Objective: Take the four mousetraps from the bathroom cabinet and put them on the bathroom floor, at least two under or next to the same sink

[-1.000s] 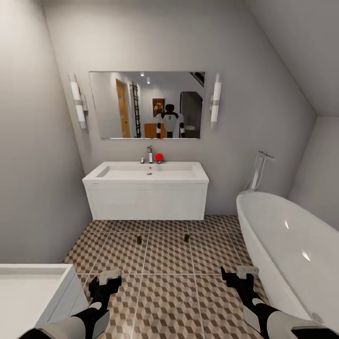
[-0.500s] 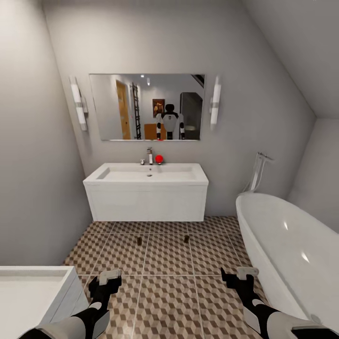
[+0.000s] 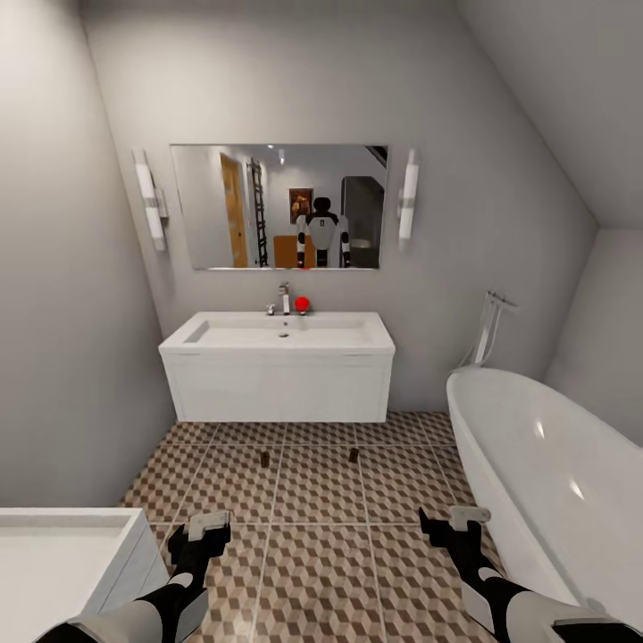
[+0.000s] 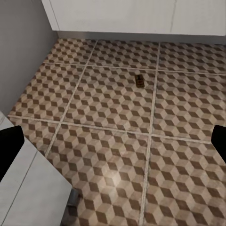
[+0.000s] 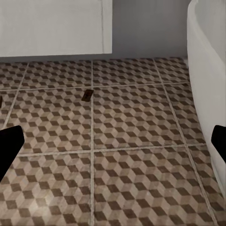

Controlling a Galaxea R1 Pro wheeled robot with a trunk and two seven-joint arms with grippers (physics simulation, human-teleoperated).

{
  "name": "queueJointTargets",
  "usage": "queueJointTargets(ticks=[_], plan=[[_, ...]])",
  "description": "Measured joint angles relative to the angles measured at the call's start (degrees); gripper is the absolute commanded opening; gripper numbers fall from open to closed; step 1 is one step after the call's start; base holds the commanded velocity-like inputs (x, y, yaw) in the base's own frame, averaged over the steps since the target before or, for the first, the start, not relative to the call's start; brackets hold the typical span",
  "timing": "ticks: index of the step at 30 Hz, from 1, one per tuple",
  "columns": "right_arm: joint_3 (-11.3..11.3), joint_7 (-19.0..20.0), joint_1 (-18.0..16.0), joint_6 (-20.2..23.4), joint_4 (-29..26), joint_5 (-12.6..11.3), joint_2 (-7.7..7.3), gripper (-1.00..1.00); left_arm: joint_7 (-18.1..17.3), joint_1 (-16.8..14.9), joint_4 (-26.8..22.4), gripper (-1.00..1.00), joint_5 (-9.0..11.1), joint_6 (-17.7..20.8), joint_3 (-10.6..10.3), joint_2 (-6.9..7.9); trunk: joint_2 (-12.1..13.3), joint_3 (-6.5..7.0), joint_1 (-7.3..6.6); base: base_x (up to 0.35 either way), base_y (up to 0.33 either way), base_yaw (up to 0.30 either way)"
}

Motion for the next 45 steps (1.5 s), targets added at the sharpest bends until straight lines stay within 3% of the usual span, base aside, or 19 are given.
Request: queueJointTargets(ticks=[45], plan=[[0.0,0.1,0.0,0.1,0.1,0.0,0.49,1.0,0.0,0.0,0.0,1.0,0.0,0.0,-0.1,-0.09,18.1,8.14,-9.9,0.0,0.0,-0.003]])
